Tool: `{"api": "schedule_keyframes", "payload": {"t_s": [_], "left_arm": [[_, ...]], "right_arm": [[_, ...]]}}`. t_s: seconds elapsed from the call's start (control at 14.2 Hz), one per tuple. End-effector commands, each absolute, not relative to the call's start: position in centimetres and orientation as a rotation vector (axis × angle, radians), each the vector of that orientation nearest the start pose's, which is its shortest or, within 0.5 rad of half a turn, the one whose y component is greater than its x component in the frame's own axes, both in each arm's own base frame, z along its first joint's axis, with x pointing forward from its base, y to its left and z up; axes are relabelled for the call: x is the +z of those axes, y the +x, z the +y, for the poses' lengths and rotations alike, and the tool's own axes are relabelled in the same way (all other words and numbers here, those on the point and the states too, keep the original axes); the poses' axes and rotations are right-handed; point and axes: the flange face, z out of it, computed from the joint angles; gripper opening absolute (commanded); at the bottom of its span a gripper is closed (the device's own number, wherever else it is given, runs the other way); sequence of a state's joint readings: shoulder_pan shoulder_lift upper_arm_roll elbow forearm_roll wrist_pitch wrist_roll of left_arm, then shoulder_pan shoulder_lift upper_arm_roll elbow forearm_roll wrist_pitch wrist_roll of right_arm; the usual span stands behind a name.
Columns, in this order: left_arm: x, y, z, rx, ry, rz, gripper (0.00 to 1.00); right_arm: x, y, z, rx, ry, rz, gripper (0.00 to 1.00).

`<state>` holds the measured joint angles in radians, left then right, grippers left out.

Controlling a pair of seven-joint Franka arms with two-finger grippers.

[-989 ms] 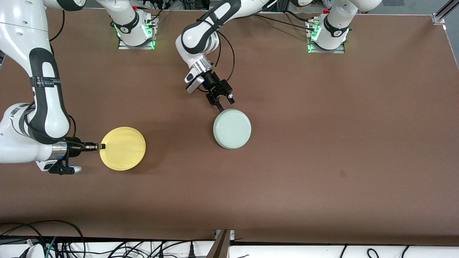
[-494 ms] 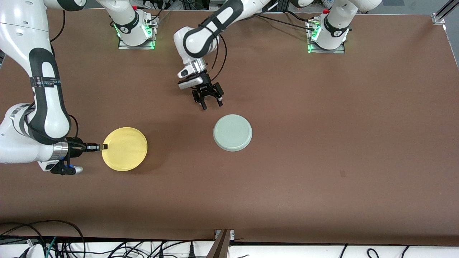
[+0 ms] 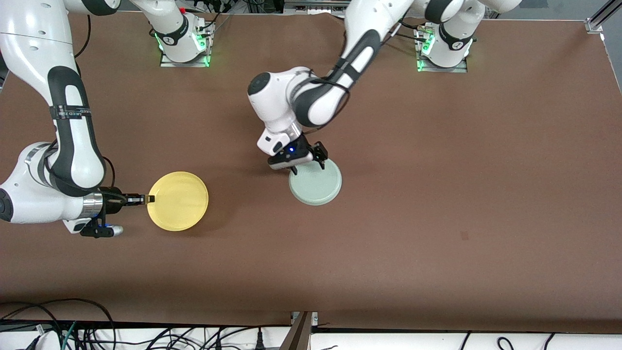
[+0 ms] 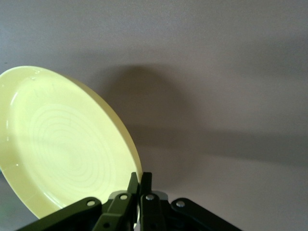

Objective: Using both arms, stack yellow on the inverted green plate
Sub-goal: 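Carry the yellow plate toward the green plate while the left gripper withdraws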

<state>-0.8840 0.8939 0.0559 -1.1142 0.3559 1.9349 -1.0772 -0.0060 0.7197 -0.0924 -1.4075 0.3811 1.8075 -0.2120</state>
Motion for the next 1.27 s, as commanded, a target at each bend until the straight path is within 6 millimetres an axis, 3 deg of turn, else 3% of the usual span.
{"api": "schedule_keyframes", "payload": {"t_s": [0.0, 0.14, 0.21, 0.35, 0.49, 0.71, 0.85, 1.06, 1.2], "left_arm": [[32.4, 56.3, -51.0, -0.235, -2.958, -0.156, 1.00], [35.1, 59.0, -47.6, -0.168, -3.033, -0.252, 1.00], [36.4, 59.9, -45.9, -0.147, -3.036, -0.216, 1.00], [38.0, 61.5, -42.2, -0.073, -3.014, -0.176, 1.00], [42.0, 63.5, -37.6, -0.043, -3.068, -0.206, 1.00], [46.6, 65.3, -29.5, 0.050, -3.091, -0.112, 1.00], [50.7, 65.6, -24.7, 0.054, -3.113, -0.032, 1.00], [54.5, 64.8, -18.5, 0.133, -3.103, 0.031, 1.00], [57.1, 63.9, -14.5, 0.155, -3.105, 0.095, 1.00]], "right_arm": [[26.0, 69.3, -2.2, 0.371, -2.764, 0.038, 0.00], [26.0, 69.3, -0.8, 0.374, -2.765, 0.017, 0.00], [26.1, 69.4, 0.2, 0.378, -2.769, 0.014, 0.00], [26.3, 69.5, 4.0, 0.394, -2.785, 0.045, 0.00], [26.5, 69.3, 7.8, 0.405, -2.801, 0.078, 0.00], [26.9, 68.8, 15.0, 0.403, -2.760, 0.175, 0.00], [27.1, 68.0, 20.5, 0.379, -2.761, 0.240, 0.00], [26.7, 66.1, 28.7, 0.324, -2.783, 0.303, 0.00], [25.9, 65.0, 32.4, 0.281, -2.789, 0.328, 0.00]]}}
